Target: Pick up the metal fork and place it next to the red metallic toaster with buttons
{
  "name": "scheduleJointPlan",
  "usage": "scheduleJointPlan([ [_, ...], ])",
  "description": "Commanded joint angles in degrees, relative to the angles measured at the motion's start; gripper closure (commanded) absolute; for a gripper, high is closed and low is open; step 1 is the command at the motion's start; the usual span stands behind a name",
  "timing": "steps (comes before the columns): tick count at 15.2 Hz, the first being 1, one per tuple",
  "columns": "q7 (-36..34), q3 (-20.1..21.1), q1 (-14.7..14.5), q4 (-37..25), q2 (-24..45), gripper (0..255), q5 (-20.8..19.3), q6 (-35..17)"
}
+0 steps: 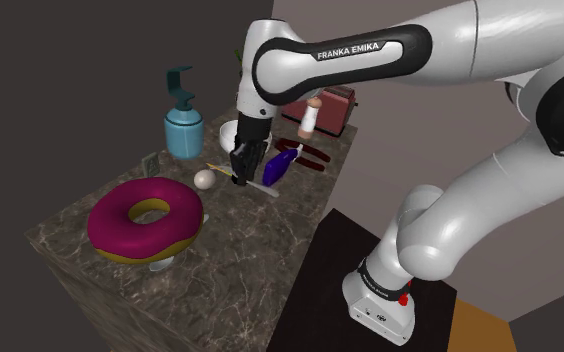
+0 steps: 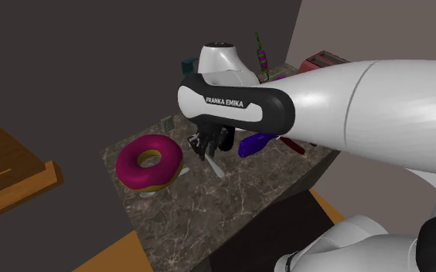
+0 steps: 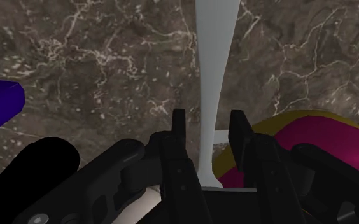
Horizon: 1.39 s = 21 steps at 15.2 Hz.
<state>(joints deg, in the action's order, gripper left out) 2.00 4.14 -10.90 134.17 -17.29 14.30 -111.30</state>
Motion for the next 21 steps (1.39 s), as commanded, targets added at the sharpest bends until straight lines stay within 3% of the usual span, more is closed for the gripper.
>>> scheduleJointPlan([
  [1, -0.2, -0.1, 0.1, -1.0, -0.6, 255, -0.2, 1.6],
  [21, -3.1, -0.8, 0.3, -14.7, -2.4, 255, -1.2, 16.9],
])
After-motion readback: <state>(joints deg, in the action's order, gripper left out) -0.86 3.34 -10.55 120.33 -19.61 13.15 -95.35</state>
